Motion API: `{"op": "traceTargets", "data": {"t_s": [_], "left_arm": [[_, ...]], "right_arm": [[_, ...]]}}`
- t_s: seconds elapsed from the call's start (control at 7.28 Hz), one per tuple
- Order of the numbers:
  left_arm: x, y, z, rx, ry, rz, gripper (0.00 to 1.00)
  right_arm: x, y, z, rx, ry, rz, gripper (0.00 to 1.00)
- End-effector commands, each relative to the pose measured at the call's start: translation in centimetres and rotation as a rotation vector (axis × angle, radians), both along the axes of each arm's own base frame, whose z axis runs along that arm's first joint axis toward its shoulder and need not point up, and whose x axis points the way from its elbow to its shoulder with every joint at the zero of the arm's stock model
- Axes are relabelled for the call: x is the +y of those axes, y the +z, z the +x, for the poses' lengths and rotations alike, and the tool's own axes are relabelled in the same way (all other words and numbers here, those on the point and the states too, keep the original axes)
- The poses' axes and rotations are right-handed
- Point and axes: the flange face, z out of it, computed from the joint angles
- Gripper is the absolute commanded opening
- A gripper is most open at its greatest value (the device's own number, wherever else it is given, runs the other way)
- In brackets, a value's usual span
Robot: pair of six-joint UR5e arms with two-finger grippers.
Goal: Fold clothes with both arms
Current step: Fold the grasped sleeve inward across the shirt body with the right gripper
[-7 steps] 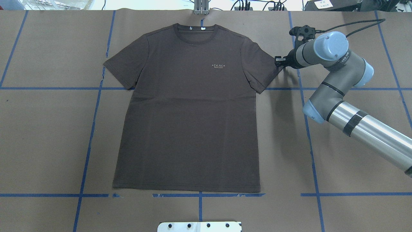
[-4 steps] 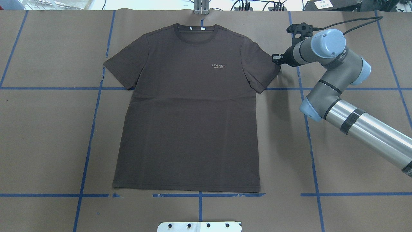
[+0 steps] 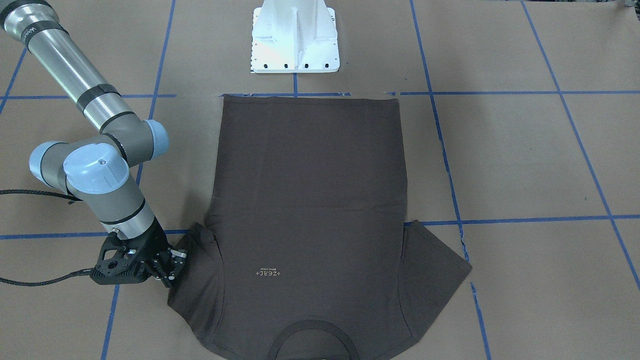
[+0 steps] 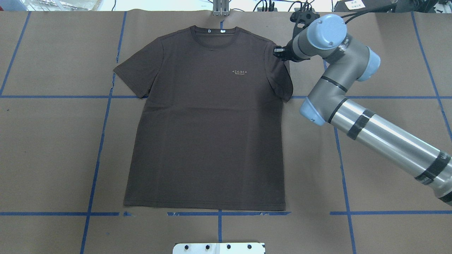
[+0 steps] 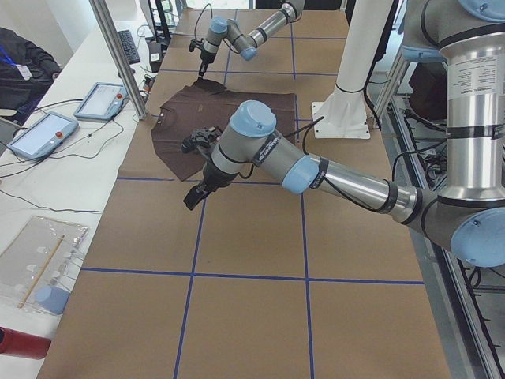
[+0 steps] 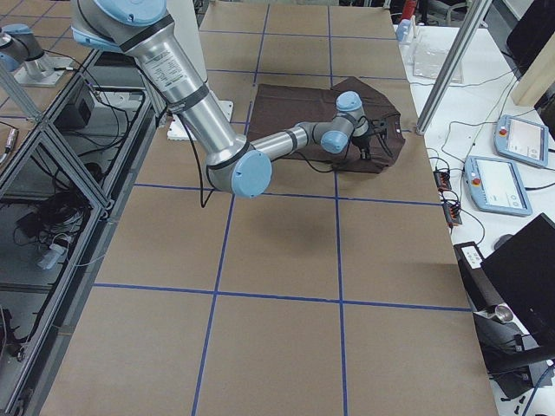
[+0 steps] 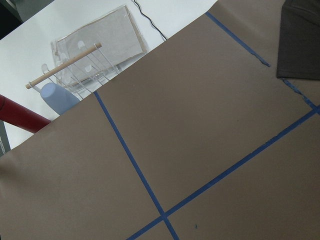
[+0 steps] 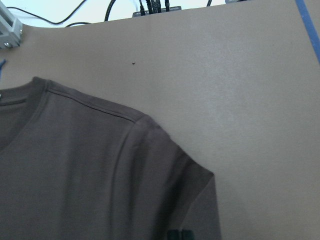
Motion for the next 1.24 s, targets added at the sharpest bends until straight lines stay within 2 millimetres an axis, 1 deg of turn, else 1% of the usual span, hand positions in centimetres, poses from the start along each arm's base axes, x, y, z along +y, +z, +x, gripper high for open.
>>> {"op": "traceTargets", "data": {"t_s": [0.0,0.14,0.27,0.41,0.55,0.69,0.82,0.96,1.1], "left_arm": [[0.0,0.1,0.0,0.0,0.0,-0.002,1.0],[0.0,0.2,0.0,0.001,-0.001,-0.004,1.0],[0.0,0.1,0.0,0.001,-0.001,-0.003,1.0],[0.0,0.1,0.0,0.001,-0.001,-0.003,1.0],[-0.1,0.2,0.0,0.001,-0.001,-0.004,1.0],[-0.1,0.0,0.0,0.002,0.0,-0.001,1.0],[-0.4,-0.3,0.1,0.003,0.0,0.004,1.0],[-1.1,-1.5,0.3,0.002,0.005,0.043,1.0],[-1.2,-3.1,1.2,0.046,-0.007,0.091,1.0]], "right_arm": [[2.2,-8.1,-6.3,-0.012,0.121,-0.042,0.0],[2.7,-8.4,-6.9,-0.01,0.117,-0.032,0.0],[2.9,-8.2,-7.2,-0.002,0.115,-0.026,0.0],[3.2,-7.9,-7.6,0.01,0.109,-0.015,0.96],[3.4,-7.9,-7.8,0.02,0.104,-0.002,1.0],[2.3,-8.2,-6.5,0.038,0.068,0.025,1.0],[-0.2,-8.0,-2.8,0.021,-0.018,-0.019,1.0],[-2.4,-8.6,1.4,0.02,-0.109,-0.023,1.0],[-4.0,-9.0,5.6,0.047,-0.18,-0.017,1.0]]}}
